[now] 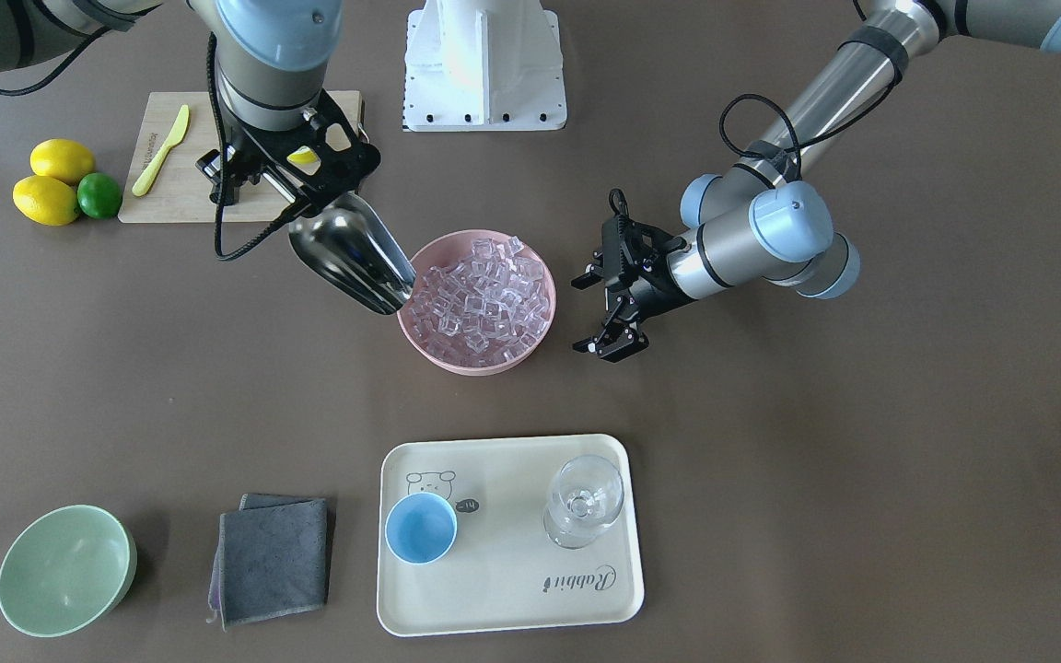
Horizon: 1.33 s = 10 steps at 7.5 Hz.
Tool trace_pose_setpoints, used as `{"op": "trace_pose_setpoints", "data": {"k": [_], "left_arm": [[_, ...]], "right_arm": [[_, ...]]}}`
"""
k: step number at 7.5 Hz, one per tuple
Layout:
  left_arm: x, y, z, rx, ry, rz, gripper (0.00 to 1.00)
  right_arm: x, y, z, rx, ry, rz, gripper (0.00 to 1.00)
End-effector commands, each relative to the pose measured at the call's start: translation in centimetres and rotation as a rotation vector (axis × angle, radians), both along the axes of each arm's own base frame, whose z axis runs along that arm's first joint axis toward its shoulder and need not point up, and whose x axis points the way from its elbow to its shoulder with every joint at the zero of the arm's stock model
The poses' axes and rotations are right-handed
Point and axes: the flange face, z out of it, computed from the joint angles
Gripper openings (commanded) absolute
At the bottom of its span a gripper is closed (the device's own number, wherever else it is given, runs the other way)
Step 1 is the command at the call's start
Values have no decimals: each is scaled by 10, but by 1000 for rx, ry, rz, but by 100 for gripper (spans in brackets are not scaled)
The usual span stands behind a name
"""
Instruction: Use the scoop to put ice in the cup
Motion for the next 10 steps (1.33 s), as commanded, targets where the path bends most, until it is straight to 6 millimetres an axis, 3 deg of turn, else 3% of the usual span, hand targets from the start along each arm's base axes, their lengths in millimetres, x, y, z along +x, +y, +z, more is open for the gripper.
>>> {"op": "trace_pose_setpoints", "data": {"k": [1, 3, 5, 10], "left_arm": [[-1, 1, 0, 1, 1, 1, 96], [-2, 2, 2, 0, 0, -1, 96], [-2, 2, 1, 1, 1, -1, 96], [-2, 2, 1, 1, 1, -1, 96]], "right_arm": [[-22, 1, -19, -34, 112, -135, 0], [-50, 10, -25, -47, 191, -236, 0], [-75, 23, -16, -45, 252, -303, 0], [-107, -2, -22, -65, 309, -386, 0]]}}
